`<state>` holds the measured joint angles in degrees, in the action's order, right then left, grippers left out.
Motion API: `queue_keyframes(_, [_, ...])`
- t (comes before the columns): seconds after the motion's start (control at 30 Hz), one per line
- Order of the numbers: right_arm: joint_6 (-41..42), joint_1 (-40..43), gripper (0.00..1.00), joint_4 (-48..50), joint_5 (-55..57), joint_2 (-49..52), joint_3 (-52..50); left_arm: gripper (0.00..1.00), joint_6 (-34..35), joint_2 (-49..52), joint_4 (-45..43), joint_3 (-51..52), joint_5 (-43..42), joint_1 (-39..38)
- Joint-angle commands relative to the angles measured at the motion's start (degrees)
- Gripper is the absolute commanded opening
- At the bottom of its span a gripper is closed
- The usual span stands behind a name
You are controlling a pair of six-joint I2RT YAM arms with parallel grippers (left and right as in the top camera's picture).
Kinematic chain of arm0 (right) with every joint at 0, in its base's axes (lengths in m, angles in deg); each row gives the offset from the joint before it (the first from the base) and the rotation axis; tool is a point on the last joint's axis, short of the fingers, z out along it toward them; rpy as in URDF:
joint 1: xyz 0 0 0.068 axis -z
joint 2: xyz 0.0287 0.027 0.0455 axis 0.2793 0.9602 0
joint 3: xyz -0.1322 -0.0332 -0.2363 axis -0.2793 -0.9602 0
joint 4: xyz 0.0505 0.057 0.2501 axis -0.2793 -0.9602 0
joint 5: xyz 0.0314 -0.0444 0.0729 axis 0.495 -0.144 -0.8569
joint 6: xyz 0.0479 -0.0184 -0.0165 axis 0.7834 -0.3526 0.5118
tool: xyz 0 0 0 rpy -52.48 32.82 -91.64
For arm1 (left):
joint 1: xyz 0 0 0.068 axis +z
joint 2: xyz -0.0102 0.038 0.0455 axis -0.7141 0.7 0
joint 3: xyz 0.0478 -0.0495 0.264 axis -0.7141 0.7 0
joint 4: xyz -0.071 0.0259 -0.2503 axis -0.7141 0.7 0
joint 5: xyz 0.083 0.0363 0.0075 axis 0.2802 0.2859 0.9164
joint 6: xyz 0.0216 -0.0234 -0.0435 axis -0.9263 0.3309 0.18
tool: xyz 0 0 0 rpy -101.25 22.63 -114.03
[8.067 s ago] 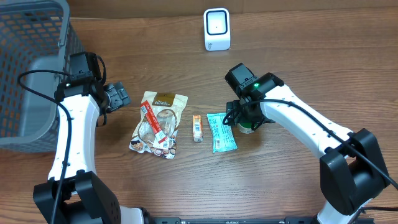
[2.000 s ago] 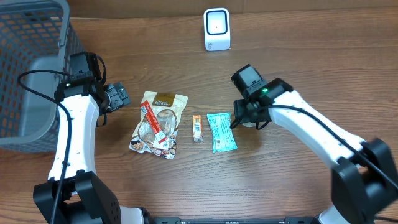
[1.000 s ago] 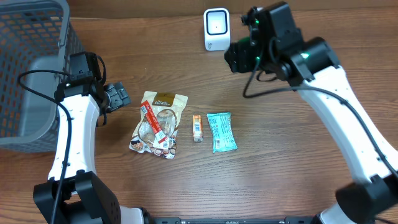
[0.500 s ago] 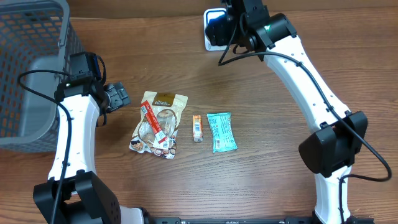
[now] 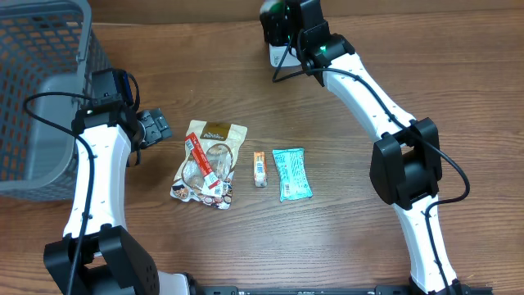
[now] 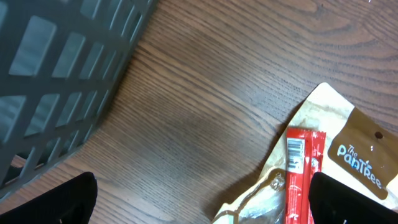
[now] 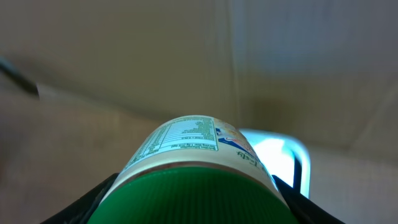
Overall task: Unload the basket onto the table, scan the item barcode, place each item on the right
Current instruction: 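Lift the green jar and carry it up to the white scanner, then hold the green jar label in front of the scanner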
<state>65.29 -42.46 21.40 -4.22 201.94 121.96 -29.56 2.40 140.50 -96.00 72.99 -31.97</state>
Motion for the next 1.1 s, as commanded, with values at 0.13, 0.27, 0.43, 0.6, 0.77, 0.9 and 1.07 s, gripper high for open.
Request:
queue_keyframes(0.13, [-0.50,0.39,0.13,8.61,9.22,1.36,1.31,1.00,-0.66,-0.48,0.07,-0.33,0.79,-0.13])
queue_keyframes(0.27, [-0.50,0.39,0.04,12.26,9.33,3.93,1.31,1.00,-0.66,-0.48,0.07,-0.33,0.79,-0.13])
queue_keyframes(0.43, [-0.39,0.79,0.04,17.81,9.33,7.50,1.31,1.00,-0.66,-0.48,0.07,-0.33,0.79,-0.13])
queue_keyframes(0.6, [0.39,1.25,0.04,20.52,9.33,8.98,1.31,1.00,-0.66,-0.48,0.07,-0.33,0.79,-0.13])
queue_keyframes(0.77, [0.37,1.36,0.04,22.67,9.35,9.90,1.31,1.00,-0.66,-0.48,0.07,-0.33,0.79,-0.13])
queue_keyframes(0.9, [2.10,1.81,0.04,23.21,9.33,10.36,1.31,1.00,-0.66,-0.48,0.07,-0.33,0.79,-0.13])
queue_keyframes(1.07, [6.36,2.45,0.04,23.71,9.33,11.21,1.31,1.00,-0.66,-0.48,0.07,-0.33,0.79,-0.13])
